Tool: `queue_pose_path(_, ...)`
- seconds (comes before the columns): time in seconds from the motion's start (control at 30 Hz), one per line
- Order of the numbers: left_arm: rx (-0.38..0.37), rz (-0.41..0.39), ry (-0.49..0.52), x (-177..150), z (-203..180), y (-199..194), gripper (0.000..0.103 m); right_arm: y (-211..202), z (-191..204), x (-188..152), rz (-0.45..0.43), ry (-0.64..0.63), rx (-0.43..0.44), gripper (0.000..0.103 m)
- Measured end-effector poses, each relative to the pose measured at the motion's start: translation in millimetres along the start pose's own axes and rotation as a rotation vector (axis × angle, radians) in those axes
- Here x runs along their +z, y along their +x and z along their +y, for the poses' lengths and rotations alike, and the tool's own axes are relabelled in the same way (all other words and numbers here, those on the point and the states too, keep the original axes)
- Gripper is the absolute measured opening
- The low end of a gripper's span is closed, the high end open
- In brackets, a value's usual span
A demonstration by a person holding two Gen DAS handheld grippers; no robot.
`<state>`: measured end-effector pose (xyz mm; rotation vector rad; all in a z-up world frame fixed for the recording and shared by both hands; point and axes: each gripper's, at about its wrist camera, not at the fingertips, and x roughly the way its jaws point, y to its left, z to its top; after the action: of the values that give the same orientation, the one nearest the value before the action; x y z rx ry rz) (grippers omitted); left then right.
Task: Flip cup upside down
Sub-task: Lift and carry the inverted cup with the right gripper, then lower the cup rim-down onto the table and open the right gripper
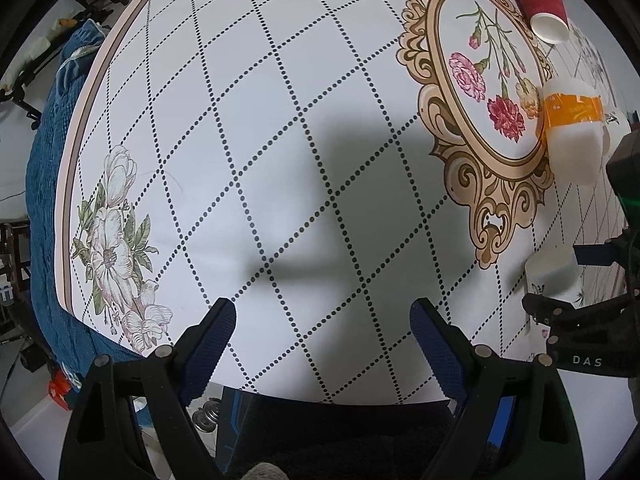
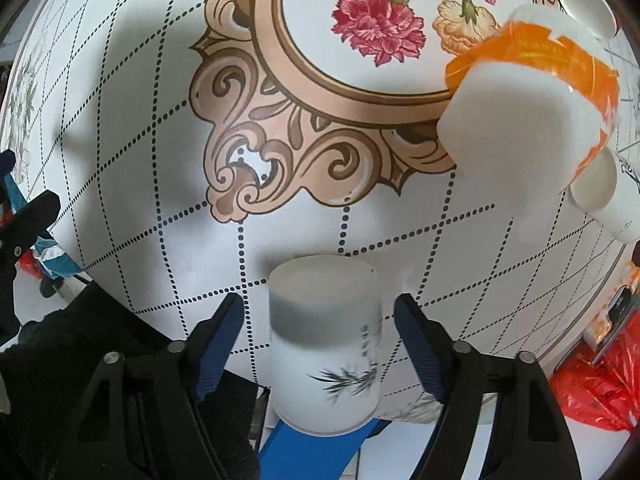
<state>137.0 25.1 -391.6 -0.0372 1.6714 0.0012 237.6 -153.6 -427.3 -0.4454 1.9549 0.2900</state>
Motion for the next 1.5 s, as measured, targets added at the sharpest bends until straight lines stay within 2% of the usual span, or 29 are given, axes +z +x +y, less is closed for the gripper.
queue_pose_path(0.07, 0.003, 0.001, 0.007, -0.7, -0.6, 0.0, 0.089, 5.2, 14.1, -4.0, -0.002, -0.002, -0.009, 0.065)
queue_pose_path(0.13, 0.005, 0.002, 0.012, -0.6, 0.0, 0.2, 0.089, -0.9, 24.6, -10.0, -0.004, 0.013, 0.000, 0.061)
queue_pose_path(0.27, 0.009, 0.001, 0.025, 0.4, -3.0, -1.4, 0.089, 6.0, 17.4, -23.0, -0.041, 0.058, 0.022, 0.061)
queue_pose_path(0.4, 0.013, -0.002, 0.034, 1.0, -7.1, -5.1, 0.089, -8.6, 0.0, -26.1, -0.124, 0.101, 0.041, 0.061)
queue_pose_path(0.6, 0.020, -0.005, 0.034, 4.8, -11.6, -11.9, 0.089, -42.1, -8.8, -32.6, -0.323, 0.172, 0.074, 0.060)
queue_pose_path(0.83, 0.035, -0.011, 0.014, 16.0, -6.1, -17.8, 0.089, -67.4, -8.1, -43.5, -0.671, 0.279, 0.118, 0.060)
queue_pose_path(0.97, 0.051, -0.013, 0.018, 19.0, -4.8, -18.7, 0.089, -66.2, 11.7, -52.5, -0.841, 0.321, 0.127, 0.060)
queue_pose_path(1.07, 0.060, -0.012, 0.024, 20.9, -6.1, -18.9, 0.089, -55.2, 36.4, -62.6, -0.913, 0.313, 0.090, 0.061)
queue_pose_path(1.23, 0.075, -0.016, 0.044, 14.5, -12.6, -17.1, 0.089, -49.0, 42.2, -81.8, -0.930, 0.290, 0.073, 0.061)
queue_pose_path(1.43, 0.094, -0.044, 0.045, -3.9, -22.0, -23.4, 0.089, -39.5, 40.7, -91.8, -0.866, 0.306, 0.107, 0.062)
queue_pose_path(1.5, 0.093, -0.059, 0.036, -9.3, -23.1, -30.2, 0.089, -39.7, 38.4, -97.5, -0.852, 0.329, 0.123, 0.071)
